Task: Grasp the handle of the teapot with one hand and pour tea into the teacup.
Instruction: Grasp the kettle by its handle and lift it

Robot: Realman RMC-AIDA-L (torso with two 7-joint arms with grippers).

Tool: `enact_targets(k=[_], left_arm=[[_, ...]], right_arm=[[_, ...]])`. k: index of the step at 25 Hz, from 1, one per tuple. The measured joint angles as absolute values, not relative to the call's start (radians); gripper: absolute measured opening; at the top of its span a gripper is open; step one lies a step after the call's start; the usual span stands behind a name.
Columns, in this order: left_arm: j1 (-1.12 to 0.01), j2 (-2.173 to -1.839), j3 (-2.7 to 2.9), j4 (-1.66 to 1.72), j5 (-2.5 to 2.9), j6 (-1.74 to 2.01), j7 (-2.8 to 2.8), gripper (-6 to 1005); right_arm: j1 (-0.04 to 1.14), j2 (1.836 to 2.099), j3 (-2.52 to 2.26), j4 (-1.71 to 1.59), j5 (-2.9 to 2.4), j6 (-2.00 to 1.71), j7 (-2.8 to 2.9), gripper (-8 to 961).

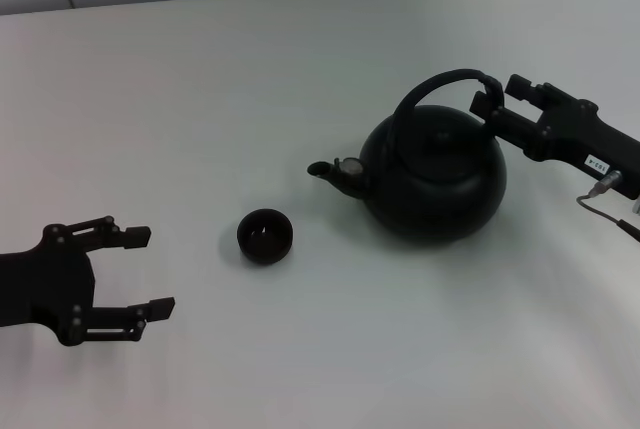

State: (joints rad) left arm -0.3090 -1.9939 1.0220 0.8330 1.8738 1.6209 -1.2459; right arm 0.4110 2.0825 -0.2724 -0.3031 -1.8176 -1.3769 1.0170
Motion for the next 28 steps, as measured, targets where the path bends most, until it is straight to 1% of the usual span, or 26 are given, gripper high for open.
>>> enact_targets(k=[14, 20, 21, 27, 28], left_arm=[[-0.319, -1.995, 1.028, 0.832, 1.875, 1.610, -1.249, 868], [-0.318, -1.998, 1.025, 0.831, 1.875, 1.610, -1.249, 868], [-0.317, -1.998, 1.023, 0.831, 1.875, 1.610, -1.249, 868], [-0.316, -2.000, 1.022, 0.832, 1.875, 1.610, -1.249, 868], [-0.316, -2.000, 1.022, 0.832, 1.875, 1.610, -1.249, 868]], right_arm=[[0.421, 2.081, -0.281, -0.288, -1.816, -1.379, 0.973, 710], [0.428, 2.082, -0.273, -0.271, -1.816, -1.400, 0.902, 577], [0.430, 2.082, -0.273, -0.270, -1.816, -1.400, 0.902, 351], [0.431, 2.081, -0.273, -0.270, -1.816, -1.399, 0.902, 150], [0.431, 2.081, -0.273, -0.270, -1.816, -1.399, 0.902, 150]])
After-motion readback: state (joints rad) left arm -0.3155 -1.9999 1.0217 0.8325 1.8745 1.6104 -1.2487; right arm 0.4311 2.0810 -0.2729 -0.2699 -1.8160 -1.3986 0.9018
